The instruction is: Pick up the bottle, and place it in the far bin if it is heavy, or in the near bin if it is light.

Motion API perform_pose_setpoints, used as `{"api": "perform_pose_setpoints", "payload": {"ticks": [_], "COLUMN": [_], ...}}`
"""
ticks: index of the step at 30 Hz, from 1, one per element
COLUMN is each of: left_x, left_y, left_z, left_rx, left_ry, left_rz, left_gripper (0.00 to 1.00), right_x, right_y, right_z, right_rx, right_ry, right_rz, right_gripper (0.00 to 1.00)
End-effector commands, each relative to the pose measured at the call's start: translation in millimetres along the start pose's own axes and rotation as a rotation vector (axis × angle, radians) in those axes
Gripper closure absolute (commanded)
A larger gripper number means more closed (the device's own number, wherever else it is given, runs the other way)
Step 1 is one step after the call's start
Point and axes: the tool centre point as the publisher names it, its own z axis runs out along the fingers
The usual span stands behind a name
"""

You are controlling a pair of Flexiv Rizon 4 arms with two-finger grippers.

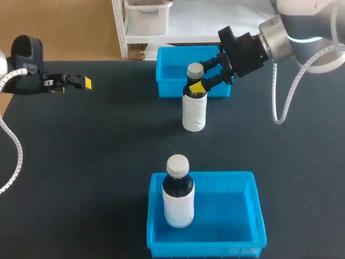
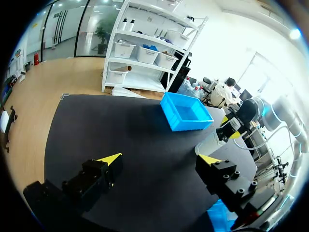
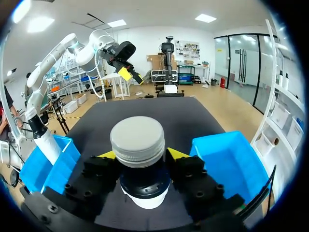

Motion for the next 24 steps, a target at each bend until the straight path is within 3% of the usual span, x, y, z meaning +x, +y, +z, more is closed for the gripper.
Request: {"api": "perform_pose_setpoints", "payload": {"ticks": [1,5,9,24], "left_x": [0.0,0.0,0.0,0.0], "left_y": [0.0,0.0,0.0,0.0], "left_z": [0,0,0,0], "left_rx": [0.000,0.000,0.000,0.000], "left_ry": [0.000,0.000,0.000,0.000], "left_rz": [0.000,0.000,0.000,0.000], "left_gripper": [0.00,0.00,0.00,0.00], "right_x": [1,1,-1,-40], "right_y": [-1,-1,0,7], "right_z": [0,-1,-1,-24], "right_rx": [-0.001,0.001,0.002,0.020], "right_ry": [-0.001,-0.001,-0.002,0.012], "right_rz": [-0.001,-0.002,-0.006,-0.070], "right_gripper": [0.52,0.58,1.00,1.00]}}
